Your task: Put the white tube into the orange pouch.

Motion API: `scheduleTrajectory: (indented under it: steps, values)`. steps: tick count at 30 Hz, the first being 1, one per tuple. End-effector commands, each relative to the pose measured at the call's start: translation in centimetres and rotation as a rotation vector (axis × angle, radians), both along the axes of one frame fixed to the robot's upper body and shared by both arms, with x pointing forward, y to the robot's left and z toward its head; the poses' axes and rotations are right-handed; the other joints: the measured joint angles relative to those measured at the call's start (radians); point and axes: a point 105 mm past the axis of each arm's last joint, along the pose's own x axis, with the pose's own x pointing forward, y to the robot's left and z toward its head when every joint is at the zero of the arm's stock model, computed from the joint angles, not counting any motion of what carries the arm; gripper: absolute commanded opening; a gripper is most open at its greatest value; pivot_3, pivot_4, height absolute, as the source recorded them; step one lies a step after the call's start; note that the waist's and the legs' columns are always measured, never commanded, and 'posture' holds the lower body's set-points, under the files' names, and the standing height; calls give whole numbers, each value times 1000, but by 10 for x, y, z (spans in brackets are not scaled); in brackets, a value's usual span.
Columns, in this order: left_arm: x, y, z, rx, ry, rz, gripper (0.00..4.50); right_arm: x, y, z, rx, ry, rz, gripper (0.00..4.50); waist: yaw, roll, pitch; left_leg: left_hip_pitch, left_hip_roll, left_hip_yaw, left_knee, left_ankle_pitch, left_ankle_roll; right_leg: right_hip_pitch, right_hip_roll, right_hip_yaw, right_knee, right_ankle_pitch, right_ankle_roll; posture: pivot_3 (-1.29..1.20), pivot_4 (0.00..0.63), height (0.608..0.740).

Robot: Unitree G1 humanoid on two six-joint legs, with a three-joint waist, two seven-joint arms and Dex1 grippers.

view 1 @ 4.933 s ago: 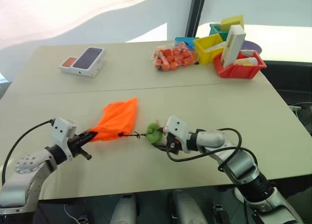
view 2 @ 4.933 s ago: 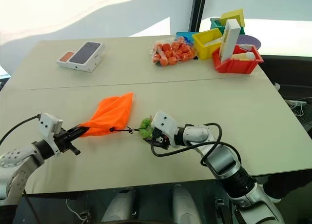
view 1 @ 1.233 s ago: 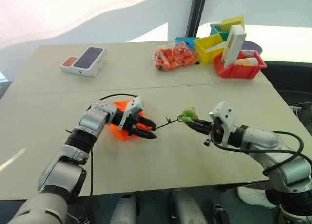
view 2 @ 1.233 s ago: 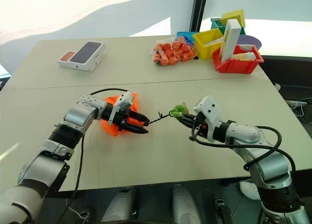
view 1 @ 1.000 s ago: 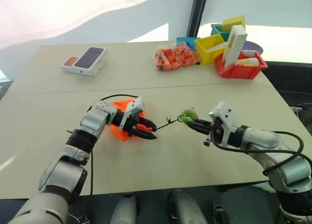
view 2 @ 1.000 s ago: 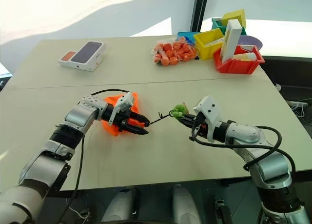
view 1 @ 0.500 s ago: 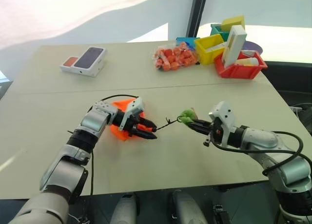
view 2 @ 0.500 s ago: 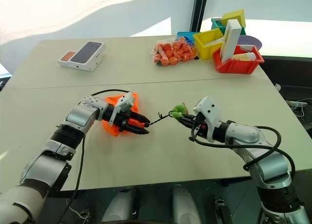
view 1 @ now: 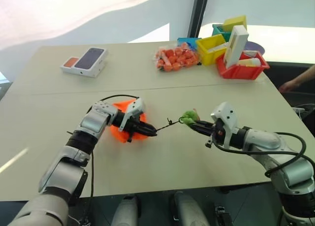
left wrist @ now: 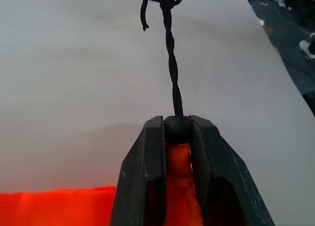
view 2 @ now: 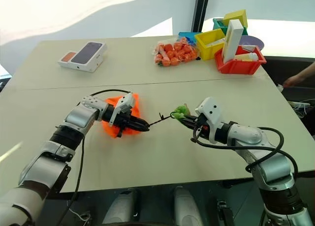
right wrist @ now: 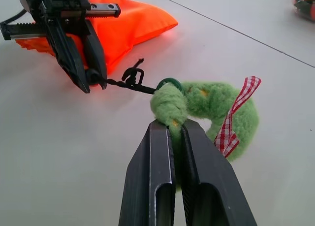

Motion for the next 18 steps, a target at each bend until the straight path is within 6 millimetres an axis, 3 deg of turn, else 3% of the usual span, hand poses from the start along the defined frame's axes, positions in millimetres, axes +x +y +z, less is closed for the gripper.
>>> scheduleTrajectory:
  steps: [1, 7, 13, 16, 18]
  values:
    - [-1, 19, -2, 95, -107, -10, 182, 20, -29, 3, -99, -77, -152, 0, 0, 0, 0, 0, 0, 0, 0, 0, 0, 0, 0, 0, 0, 0, 0, 0, 150, 740]
    - [-6, 47, -7, 178, -166, 32, 182, 39, -61, -6, -196, -86, -317, 0, 2, 0, 0, 2, 0, 0, 0, 0, 0, 1, 0, 0, 1, 0, 0, 0, 150, 740]
    - [-8, 46, 1, 69, -136, 100, 182, 36, -41, -6, -170, -99, -223, 0, 0, 1, 0, 3, 0, 0, 0, 0, 0, 2, 0, 1, 2, 0, 0, 0, 150, 740]
    - [-9, 40, 14, -32, -102, 135, 1620, 28, -26, -4, -122, -77, -133, 0, -1, 1, 0, 4, 0, 0, 0, 0, 0, 2, 0, 0, 2, 0, 0, 0, 150, 740]
    - [-10, 39, 22, -84, -97, 164, 2633, 23, -19, -4, -89, -55, -91, 784, 0, 1, 0, 4, 0, 0, 0, 0, 0, 2, 0, 0, 2, 0, 0, 0, 150, 740]
